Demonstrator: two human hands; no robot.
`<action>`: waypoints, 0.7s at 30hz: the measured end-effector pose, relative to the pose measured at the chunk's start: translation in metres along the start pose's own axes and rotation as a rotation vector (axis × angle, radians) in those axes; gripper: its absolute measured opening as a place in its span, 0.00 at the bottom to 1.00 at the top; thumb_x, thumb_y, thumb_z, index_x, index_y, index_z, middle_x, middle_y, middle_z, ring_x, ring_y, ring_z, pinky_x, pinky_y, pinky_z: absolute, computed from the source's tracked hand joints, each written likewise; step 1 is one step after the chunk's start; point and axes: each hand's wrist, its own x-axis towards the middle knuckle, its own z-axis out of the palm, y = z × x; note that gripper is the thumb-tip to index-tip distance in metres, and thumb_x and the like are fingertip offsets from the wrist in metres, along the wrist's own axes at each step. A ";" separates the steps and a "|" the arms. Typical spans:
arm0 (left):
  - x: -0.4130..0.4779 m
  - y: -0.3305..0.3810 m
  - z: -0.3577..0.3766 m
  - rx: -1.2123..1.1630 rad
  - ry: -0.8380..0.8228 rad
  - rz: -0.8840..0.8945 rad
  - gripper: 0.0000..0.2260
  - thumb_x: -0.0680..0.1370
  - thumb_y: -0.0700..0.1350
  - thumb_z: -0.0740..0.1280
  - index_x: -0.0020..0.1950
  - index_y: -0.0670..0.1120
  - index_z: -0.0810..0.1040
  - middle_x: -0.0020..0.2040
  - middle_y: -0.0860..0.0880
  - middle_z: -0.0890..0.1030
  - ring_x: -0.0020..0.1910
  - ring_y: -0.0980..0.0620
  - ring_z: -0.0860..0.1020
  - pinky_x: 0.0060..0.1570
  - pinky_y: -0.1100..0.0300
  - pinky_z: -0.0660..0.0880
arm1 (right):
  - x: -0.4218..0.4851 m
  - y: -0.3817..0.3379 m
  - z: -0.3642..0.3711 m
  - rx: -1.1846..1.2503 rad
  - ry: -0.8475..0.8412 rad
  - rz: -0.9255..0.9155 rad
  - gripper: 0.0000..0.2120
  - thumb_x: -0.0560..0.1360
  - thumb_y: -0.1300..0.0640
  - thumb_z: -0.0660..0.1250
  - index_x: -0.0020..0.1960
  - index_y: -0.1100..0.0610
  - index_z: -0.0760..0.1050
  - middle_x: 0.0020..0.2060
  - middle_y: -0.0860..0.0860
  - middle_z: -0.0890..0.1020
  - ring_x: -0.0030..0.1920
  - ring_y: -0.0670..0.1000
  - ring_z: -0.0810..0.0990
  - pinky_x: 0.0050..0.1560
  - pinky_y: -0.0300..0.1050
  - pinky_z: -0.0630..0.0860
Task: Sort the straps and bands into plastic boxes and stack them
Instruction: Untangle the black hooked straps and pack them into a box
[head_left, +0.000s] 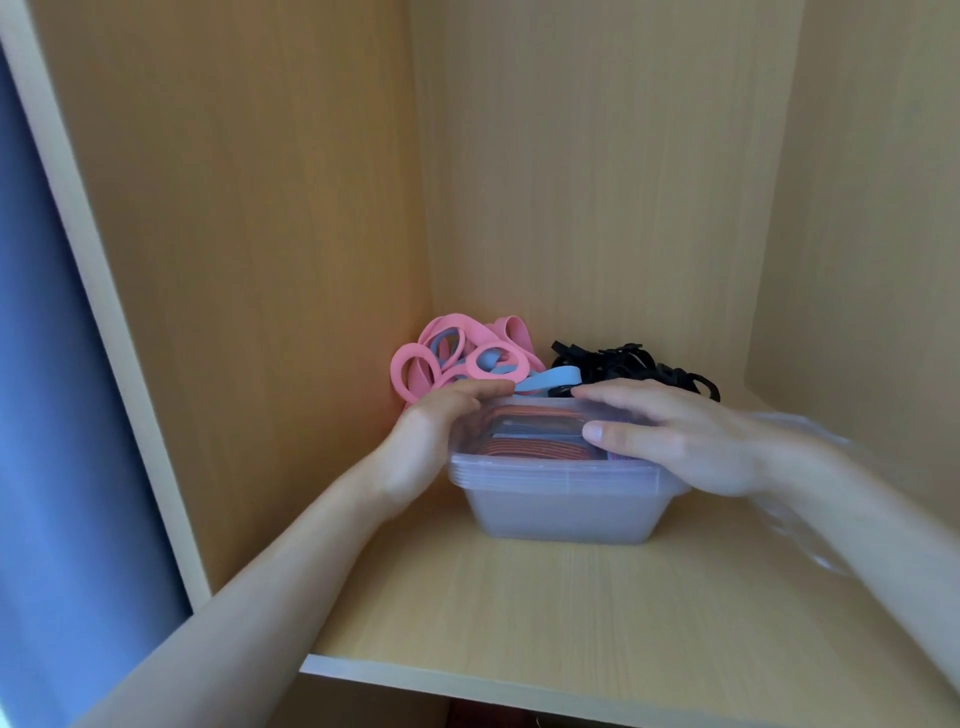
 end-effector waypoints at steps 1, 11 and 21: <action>-0.008 0.003 -0.001 -0.025 0.011 0.040 0.19 0.79 0.42 0.58 0.67 0.39 0.78 0.66 0.41 0.79 0.60 0.48 0.80 0.63 0.57 0.75 | 0.000 0.000 -0.002 0.032 0.003 -0.001 0.26 0.82 0.49 0.64 0.78 0.53 0.65 0.76 0.49 0.68 0.76 0.49 0.65 0.72 0.38 0.58; -0.018 0.002 -0.009 0.075 0.093 0.097 0.18 0.83 0.34 0.54 0.59 0.44 0.83 0.56 0.43 0.86 0.59 0.42 0.83 0.66 0.44 0.75 | 0.000 -0.002 -0.005 0.073 0.114 -0.054 0.18 0.79 0.53 0.69 0.69 0.53 0.76 0.66 0.49 0.78 0.67 0.50 0.75 0.63 0.35 0.66; -0.017 0.001 -0.008 0.004 0.010 0.108 0.19 0.84 0.34 0.52 0.57 0.45 0.83 0.57 0.45 0.86 0.57 0.48 0.83 0.55 0.60 0.79 | 0.001 -0.009 -0.004 -0.052 0.026 -0.067 0.21 0.81 0.50 0.66 0.72 0.52 0.72 0.67 0.44 0.74 0.68 0.47 0.72 0.66 0.38 0.66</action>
